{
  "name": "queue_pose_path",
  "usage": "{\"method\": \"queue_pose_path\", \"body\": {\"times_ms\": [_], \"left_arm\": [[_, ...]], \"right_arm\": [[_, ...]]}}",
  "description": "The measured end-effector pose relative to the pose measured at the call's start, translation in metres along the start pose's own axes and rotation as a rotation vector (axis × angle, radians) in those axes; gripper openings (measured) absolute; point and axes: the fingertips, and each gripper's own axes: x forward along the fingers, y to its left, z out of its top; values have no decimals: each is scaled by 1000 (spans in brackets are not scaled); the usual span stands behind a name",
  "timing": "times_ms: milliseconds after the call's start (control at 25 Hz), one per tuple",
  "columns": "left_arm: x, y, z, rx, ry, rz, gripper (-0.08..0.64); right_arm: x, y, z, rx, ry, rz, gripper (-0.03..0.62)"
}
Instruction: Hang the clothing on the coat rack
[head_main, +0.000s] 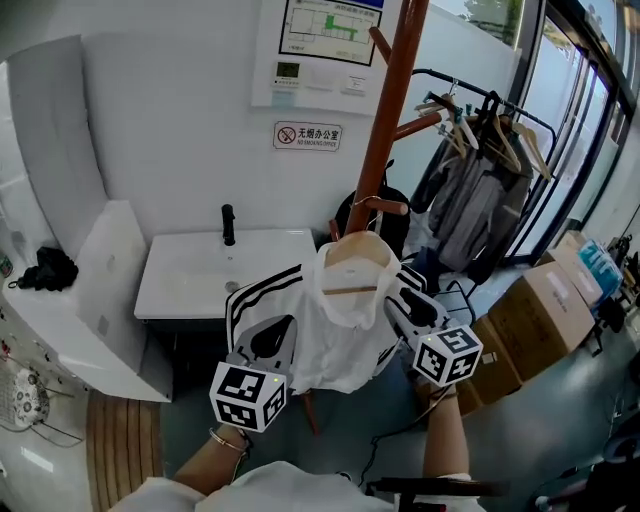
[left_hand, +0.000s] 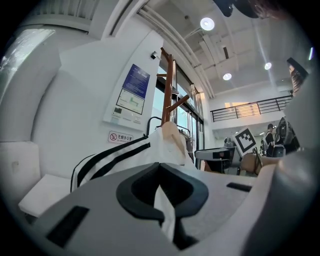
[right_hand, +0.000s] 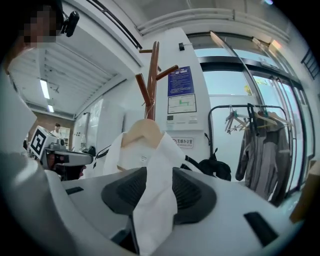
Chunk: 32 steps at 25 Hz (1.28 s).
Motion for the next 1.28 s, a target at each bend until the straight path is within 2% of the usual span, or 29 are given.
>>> {"method": "queue_pose_path", "body": {"times_ms": [440,640,880,1280], "left_arm": [[11,-4,-9,-6,11,-71,5],[15,-14,-17,-14,27,-94,5],[24,-22,-20,-25,24,-59,4],[32,-50,-32,-27,60,6,4]], "right_arm": [[-6,18,-47,75,42,-182,106],[-14,25,-62,96,66,-235,70],[-24,26,-66,89,74,-247,29],[-45,10,-89,128,120,-240,25]]}}
